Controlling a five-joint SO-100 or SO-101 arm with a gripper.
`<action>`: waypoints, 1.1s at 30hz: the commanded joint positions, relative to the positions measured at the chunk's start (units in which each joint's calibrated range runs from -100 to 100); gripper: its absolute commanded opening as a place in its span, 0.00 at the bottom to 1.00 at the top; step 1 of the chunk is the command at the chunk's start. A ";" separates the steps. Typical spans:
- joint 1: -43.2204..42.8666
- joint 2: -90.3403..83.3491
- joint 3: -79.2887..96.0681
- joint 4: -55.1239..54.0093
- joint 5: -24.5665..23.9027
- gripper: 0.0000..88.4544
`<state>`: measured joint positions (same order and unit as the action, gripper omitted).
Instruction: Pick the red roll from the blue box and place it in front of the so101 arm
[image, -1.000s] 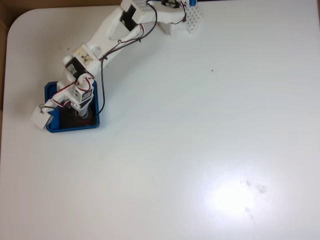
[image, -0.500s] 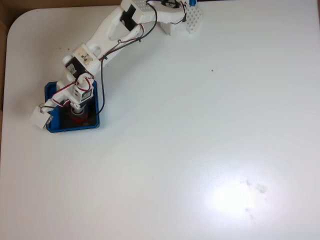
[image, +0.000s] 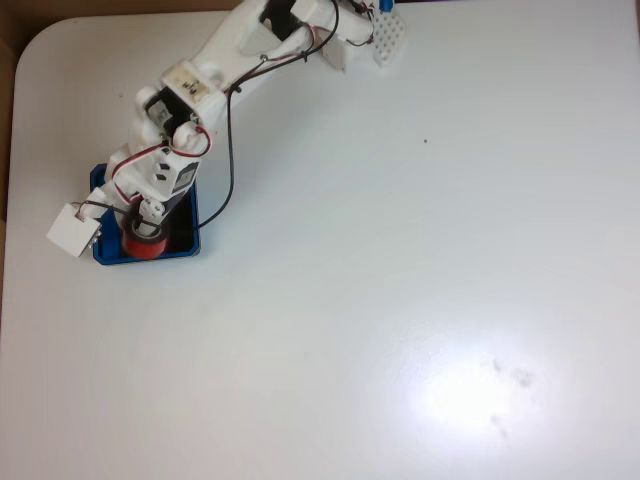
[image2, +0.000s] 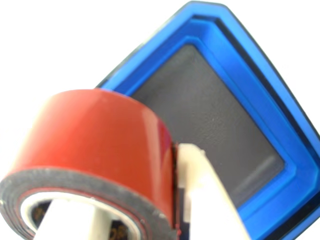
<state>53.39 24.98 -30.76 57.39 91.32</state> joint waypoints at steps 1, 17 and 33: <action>-2.93 -12.35 2.64 2.59 -0.08 0.01; -32.82 -55.50 50.80 8.78 0.01 0.01; -47.97 -57.09 70.03 8.45 -0.52 0.01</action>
<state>5.29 -30.14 36.95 66.09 91.07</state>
